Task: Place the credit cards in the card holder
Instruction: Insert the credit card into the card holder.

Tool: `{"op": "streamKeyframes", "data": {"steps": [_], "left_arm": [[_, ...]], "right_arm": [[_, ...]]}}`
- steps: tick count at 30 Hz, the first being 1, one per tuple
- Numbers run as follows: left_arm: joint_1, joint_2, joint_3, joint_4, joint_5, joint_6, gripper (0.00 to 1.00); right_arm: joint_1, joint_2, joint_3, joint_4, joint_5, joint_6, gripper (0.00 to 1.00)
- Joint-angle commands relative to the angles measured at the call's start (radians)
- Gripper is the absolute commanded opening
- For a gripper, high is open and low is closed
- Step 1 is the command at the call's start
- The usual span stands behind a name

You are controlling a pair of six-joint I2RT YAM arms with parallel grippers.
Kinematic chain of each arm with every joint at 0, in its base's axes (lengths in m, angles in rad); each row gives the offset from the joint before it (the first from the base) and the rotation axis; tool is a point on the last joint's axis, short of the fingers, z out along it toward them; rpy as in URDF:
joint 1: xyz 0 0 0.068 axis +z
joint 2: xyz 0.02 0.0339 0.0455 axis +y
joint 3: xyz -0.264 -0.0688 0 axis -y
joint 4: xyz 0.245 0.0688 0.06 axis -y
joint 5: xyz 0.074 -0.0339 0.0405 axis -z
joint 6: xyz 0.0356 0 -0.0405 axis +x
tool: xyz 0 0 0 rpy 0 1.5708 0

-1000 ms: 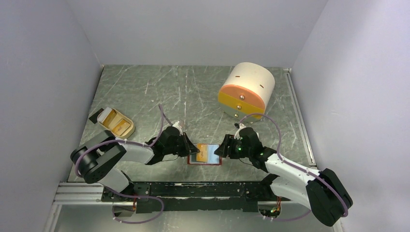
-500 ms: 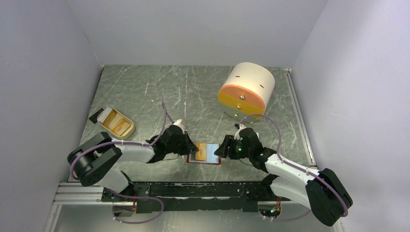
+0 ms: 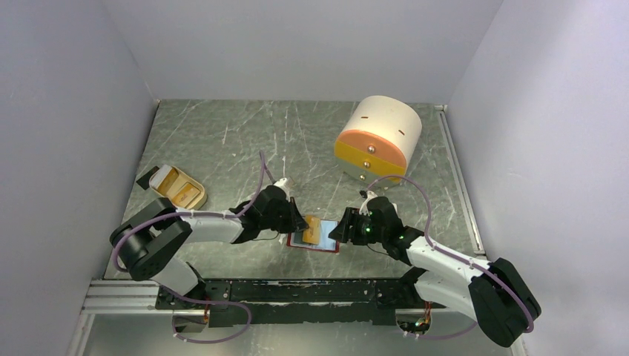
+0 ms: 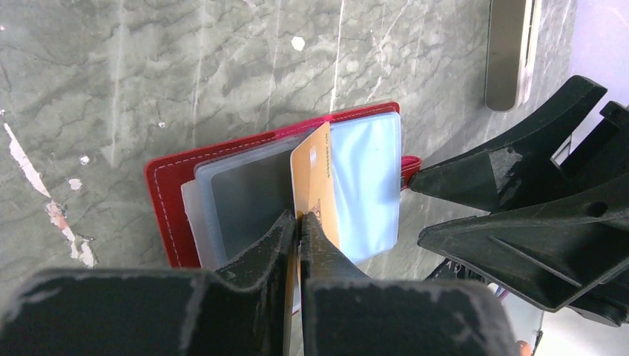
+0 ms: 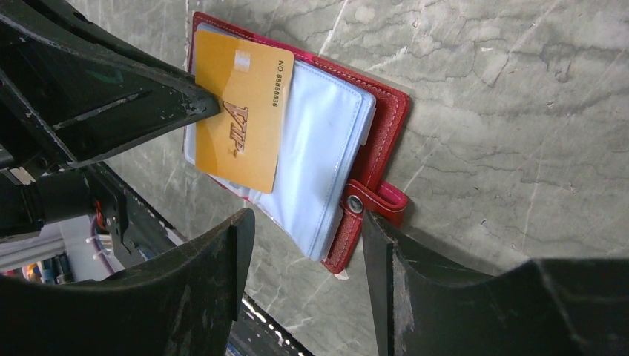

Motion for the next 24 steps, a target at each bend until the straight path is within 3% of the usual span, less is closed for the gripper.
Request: {"op": "streamKeyframes", "data": {"steps": [1,14,24], "left_arm": [[-0.006,0.037,0.012,-0.013,0.040,0.037,0.09],[-0.003,0.073,-0.010,0.018,0.175,0.046,0.09],[0.005,0.028,0.016,-0.117,0.123,0.010,0.09]], "right_arm": [[-0.004,0.008,0.009,0.000,-0.007,-0.005,0.59],[-0.004,0.012,0.011,0.003,-0.004,-0.005,0.59],[-0.004,0.021,0.018,0.005,-0.005,-0.004,0.59]]}}
